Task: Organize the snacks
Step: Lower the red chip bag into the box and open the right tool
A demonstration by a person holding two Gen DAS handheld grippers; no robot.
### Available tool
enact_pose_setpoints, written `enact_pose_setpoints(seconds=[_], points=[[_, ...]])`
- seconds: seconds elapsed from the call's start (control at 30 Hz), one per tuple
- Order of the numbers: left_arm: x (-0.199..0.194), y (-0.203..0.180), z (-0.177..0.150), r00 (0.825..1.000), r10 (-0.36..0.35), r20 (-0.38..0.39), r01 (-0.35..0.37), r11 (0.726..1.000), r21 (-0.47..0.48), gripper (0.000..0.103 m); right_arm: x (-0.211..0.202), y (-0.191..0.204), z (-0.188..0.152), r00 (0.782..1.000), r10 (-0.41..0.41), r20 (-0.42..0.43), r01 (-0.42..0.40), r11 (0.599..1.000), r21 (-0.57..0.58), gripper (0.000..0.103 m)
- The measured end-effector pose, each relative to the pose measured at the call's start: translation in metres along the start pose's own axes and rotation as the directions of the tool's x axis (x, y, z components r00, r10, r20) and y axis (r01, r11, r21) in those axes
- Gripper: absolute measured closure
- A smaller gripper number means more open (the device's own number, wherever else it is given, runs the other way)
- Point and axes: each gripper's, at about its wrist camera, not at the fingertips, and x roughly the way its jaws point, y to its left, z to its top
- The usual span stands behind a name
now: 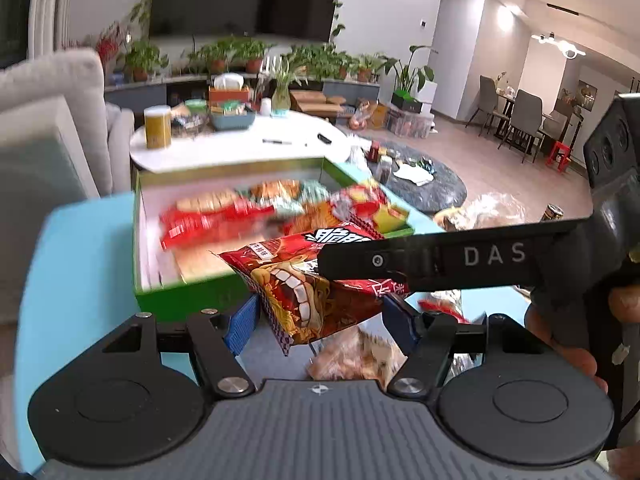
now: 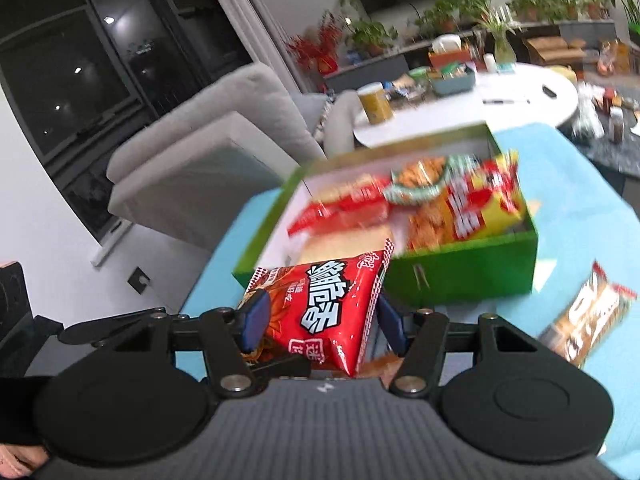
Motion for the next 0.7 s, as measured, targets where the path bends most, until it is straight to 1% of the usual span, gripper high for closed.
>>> enact_pose_setpoints(seconds=[0.2,0.33,0.47,0.7], points=[[0.006,0.01,0.024,0.998,0.051,0.024,-0.052,0.998,0.041,0.039,0.012,0.004,0.025,0.999,0.02,0.035,-0.02,1.0,-0.013,0.047],[0.017,0.02,0.034,0.997,0.072,0.021,-0.073,0.996,0.045,0.039,0.027,0.003,0.037,0.999,0.027,0.038,-0.027,1.0,-0.015,0.047],[0.031,0.032,0.035,0.997,0.079,0.011,-0.079,0.996,0.037,0.039,0.043,0.0,0.042,0.999,0.021,0.033,-0.021,1.0,-0.018,0.047],[0.056,0.051,0.03,0.997,0.077,0.001,-0.077,0.997,0.003,0.039,0.065,-0.006,0.04,1.0,0.012,0.026,-0.012,1.0,-0.015,0.047]])
